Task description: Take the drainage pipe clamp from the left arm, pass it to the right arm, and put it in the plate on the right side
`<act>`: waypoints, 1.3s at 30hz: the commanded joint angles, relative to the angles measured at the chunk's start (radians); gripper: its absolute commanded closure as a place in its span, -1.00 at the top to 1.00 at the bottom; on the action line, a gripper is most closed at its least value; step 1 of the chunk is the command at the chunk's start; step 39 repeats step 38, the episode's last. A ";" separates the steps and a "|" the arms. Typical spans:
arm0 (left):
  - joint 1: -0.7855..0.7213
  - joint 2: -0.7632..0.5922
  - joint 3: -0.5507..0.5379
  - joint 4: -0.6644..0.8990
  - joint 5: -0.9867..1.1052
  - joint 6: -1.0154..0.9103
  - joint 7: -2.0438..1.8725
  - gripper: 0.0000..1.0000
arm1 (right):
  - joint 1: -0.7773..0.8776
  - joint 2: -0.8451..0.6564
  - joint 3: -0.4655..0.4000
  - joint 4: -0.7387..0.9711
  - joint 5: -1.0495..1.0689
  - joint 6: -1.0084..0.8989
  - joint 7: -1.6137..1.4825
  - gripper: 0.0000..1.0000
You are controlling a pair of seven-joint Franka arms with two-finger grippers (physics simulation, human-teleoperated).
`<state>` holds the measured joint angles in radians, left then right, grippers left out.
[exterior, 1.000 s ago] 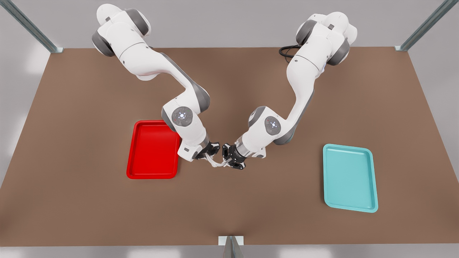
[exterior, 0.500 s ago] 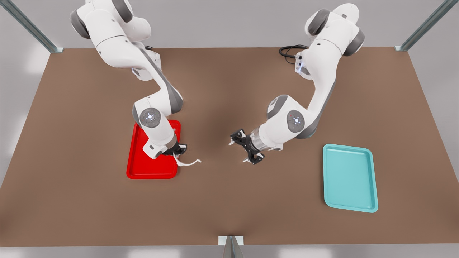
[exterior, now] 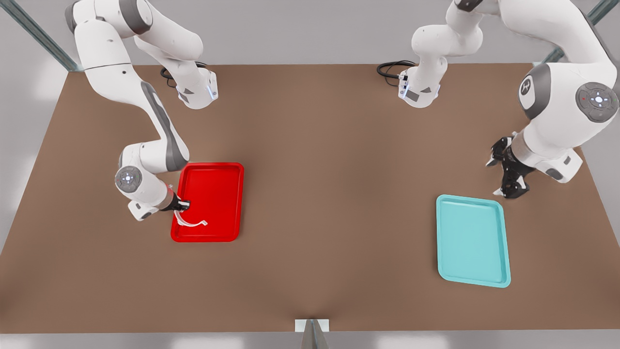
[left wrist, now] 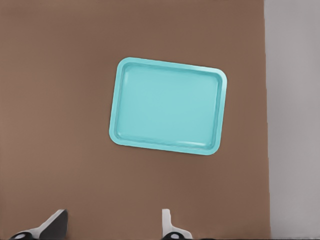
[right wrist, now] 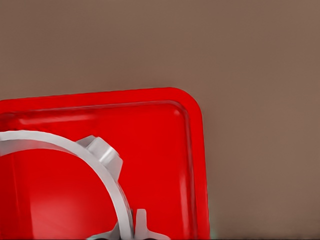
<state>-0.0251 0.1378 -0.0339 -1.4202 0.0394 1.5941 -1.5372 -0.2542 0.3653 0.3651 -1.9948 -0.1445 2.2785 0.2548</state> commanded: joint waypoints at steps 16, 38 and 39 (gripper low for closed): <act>-0.042 0.002 0.057 -0.006 -0.024 -0.055 1.545 1.00 | -0.028 0.023 0.049 -0.090 -0.003 0.001 -0.157 1.00; -0.076 0.068 0.057 0.041 -0.019 -0.055 1.582 1.00 | 0.326 -0.236 -0.361 0.531 0.118 -0.629 -0.204 1.00; -0.076 0.068 0.057 0.041 -0.019 -0.055 1.582 1.00 | 0.326 -0.236 -0.361 0.531 0.118 -0.629 -0.204 1.00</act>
